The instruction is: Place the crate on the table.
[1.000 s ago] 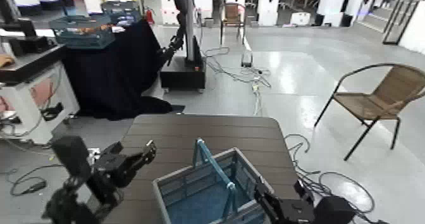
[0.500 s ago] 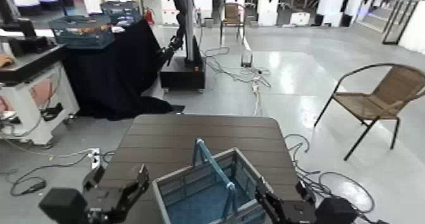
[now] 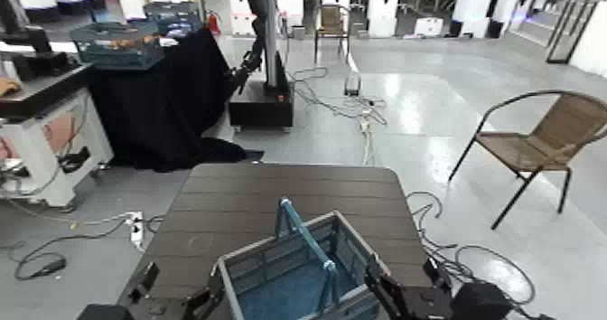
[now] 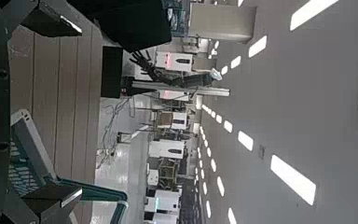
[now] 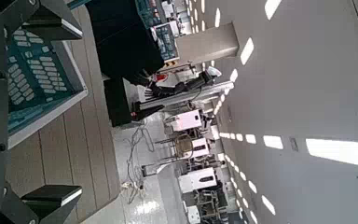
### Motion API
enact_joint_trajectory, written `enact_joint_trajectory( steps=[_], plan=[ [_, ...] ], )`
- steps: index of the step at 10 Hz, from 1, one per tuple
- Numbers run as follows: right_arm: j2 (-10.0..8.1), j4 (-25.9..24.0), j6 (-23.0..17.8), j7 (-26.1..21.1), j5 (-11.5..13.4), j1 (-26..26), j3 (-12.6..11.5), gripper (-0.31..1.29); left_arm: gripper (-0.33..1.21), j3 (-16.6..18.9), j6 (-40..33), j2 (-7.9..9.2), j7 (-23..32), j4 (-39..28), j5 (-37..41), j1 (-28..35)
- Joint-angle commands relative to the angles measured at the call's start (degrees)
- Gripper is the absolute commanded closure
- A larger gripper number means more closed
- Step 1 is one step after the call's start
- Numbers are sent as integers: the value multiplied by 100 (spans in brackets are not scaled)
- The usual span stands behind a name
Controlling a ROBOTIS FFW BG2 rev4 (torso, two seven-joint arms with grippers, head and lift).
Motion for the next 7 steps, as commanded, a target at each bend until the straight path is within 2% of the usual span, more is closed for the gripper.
enact_joint_trajectory(
  steps=[1,7],
  plan=[
    [9,-3,7,0,1,5,0,14,10,5,24,1,0,1,0,19],
    [9,-3,25,0,1,5,0,14,10,-22,24,-8,0,36,18,-7]
  ],
)
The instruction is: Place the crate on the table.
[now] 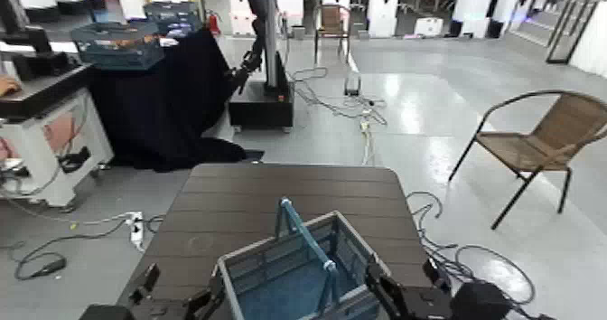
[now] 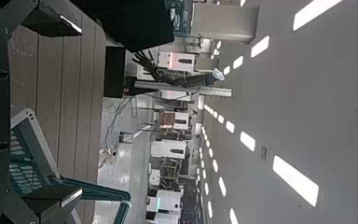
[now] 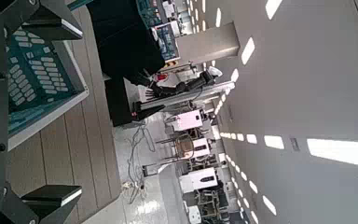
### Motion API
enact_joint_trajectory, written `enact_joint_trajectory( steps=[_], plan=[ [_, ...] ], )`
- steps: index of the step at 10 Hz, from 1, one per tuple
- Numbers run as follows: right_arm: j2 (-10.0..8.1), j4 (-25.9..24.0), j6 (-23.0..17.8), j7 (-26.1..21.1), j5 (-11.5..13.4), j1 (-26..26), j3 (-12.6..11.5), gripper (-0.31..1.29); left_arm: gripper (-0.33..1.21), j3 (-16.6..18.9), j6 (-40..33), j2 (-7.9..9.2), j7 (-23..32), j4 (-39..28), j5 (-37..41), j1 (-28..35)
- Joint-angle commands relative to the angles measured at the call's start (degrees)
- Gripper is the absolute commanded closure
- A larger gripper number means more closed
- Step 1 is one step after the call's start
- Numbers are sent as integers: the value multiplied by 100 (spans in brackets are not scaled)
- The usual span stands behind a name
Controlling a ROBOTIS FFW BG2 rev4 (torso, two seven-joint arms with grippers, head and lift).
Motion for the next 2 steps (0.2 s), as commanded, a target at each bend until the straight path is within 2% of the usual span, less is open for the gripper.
enact_joint_trajectory(
  steps=[1,2],
  plan=[
    [0,7,0,0,0,0,0,14,10,-8,0,0,0,30,3,-16],
    [0,7,0,0,0,0,0,14,10,-17,0,9,0,30,12,-25]
  ],
)
